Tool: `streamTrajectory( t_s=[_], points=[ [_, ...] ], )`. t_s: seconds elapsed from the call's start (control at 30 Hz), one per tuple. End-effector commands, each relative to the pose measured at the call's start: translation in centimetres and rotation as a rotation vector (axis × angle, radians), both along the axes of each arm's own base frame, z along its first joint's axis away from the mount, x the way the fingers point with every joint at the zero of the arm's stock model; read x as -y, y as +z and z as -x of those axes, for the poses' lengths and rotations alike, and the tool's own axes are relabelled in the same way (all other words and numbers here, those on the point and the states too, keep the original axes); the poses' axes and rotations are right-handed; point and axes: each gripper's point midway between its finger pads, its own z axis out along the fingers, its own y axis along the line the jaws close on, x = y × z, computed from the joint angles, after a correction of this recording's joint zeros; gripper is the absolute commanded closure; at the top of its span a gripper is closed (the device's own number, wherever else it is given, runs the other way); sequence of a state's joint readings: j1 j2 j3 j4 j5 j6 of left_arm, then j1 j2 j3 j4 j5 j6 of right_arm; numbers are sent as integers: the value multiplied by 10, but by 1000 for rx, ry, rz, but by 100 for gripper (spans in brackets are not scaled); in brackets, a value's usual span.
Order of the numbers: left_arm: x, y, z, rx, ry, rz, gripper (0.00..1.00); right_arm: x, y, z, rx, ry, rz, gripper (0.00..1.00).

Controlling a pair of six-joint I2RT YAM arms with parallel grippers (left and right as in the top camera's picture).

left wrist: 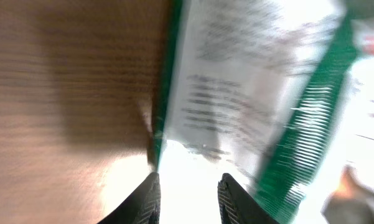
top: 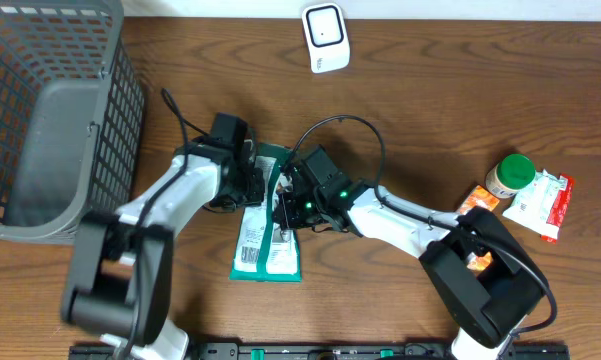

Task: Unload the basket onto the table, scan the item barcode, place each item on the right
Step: 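Lift the gloves pack off the table with both grippers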

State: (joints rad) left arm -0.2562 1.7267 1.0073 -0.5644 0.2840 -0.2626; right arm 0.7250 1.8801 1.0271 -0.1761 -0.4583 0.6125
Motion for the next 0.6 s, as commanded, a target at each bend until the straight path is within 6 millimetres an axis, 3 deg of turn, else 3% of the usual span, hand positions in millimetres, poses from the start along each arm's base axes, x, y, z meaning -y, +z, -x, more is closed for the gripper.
streamTrajectory(
  t_s=[0.0, 0.23, 0.43, 0.5, 0.57],
  points=[
    [-13, 57, -18, 186, 45, -5, 66, 6, 26, -8, 98, 65, -33, 97],
    [-56, 119, -17, 385, 142, -153, 51, 23, 53, -13, 208, 141, -28, 99],
    [-107, 131, -6, 416, 237, -418, 29, 35, 79, -18, 313, 177, -25, 99],
    [-112, 129, -4, 404, 242, -452, 28, 41, 84, -17, 332, 193, -10, 99],
    [-112, 128, -2, 392, 238, -451, 20, 47, 90, -16, 351, 215, 3, 99]
  ],
)
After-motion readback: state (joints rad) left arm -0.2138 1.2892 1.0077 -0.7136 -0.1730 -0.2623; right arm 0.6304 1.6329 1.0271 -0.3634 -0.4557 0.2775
